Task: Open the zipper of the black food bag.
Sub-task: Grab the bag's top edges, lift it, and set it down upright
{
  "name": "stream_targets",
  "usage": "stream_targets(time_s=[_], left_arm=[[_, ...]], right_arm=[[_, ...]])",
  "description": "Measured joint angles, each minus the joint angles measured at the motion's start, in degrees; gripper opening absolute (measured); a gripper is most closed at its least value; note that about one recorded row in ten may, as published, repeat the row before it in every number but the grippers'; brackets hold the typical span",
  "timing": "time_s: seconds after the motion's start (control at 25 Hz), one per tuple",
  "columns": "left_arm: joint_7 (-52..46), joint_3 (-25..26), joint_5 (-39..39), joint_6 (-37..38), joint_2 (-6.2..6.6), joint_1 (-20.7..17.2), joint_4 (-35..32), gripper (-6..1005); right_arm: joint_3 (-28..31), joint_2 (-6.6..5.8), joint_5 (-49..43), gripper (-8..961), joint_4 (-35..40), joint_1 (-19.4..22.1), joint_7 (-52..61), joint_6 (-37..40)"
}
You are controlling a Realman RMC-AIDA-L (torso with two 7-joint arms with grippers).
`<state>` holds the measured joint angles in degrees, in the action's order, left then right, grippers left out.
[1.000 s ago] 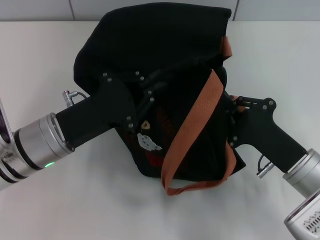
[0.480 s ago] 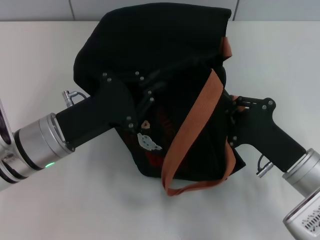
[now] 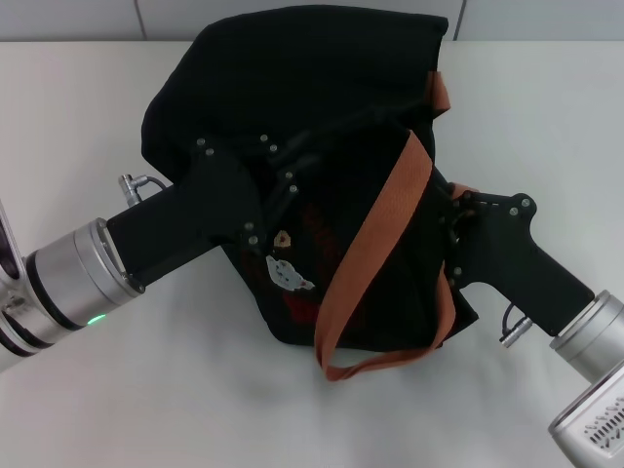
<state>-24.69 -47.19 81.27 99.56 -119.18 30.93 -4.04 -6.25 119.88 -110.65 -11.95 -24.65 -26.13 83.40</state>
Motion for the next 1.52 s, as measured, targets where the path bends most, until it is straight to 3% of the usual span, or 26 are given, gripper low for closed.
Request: stream_targets(time_s=[1.52], left_arm=[[0.88, 8.59, -0.24, 0.02, 0.01, -4.44, 0.26, 214]], right_arm=[[0.10, 0.00, 0.36, -2, 0.53, 0.29, -0.06, -2.96]])
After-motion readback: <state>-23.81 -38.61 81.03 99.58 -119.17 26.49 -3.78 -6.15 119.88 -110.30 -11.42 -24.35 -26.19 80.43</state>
